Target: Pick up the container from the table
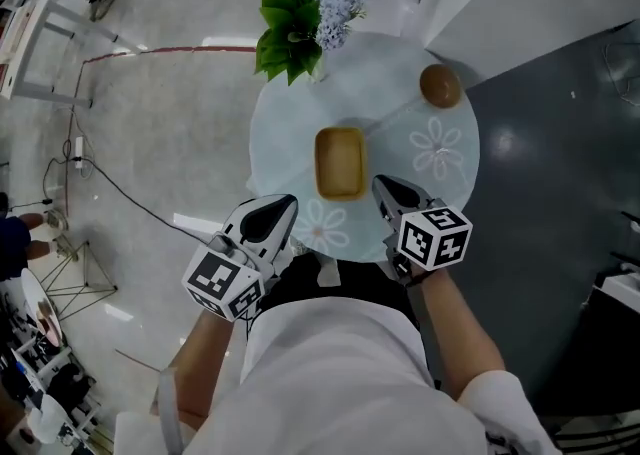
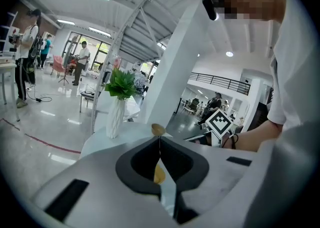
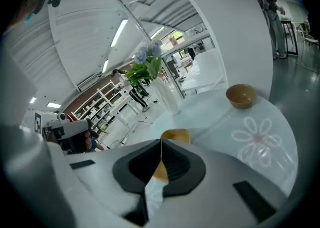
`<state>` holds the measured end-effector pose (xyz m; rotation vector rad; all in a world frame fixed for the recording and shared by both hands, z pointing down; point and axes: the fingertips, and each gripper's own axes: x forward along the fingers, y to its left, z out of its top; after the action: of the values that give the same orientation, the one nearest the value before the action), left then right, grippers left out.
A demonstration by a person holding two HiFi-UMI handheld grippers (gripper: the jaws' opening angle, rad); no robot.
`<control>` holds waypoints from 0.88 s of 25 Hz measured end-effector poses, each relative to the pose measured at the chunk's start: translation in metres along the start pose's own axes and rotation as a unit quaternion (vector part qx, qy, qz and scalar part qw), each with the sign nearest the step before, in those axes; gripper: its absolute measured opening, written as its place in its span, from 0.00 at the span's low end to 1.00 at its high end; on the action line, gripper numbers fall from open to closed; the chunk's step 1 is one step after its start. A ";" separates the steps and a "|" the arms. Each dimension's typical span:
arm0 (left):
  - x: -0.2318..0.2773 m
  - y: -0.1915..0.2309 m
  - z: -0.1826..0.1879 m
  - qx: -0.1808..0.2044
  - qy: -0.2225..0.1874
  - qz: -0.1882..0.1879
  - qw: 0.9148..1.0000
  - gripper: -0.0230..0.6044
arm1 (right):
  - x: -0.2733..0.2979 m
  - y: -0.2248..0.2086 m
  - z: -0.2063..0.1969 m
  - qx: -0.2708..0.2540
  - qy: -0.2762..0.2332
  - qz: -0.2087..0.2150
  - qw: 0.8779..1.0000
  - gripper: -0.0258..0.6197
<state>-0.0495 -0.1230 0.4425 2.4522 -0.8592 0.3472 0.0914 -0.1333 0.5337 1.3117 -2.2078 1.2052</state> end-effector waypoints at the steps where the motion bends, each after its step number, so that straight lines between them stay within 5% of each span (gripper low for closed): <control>1: 0.002 0.001 -0.001 -0.003 0.001 0.006 1.000 0.07 | 0.005 -0.005 -0.001 -0.001 0.006 0.001 1.000 0.08; 22: 0.024 0.026 -0.029 -0.052 0.018 0.056 0.997 0.07 | 0.073 -0.060 -0.023 -0.013 0.086 -0.023 0.996 0.08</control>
<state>-0.0500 -0.1369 0.4860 2.3019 -0.9778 0.3764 0.0990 -0.1711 0.6231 1.1941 -2.0558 1.2195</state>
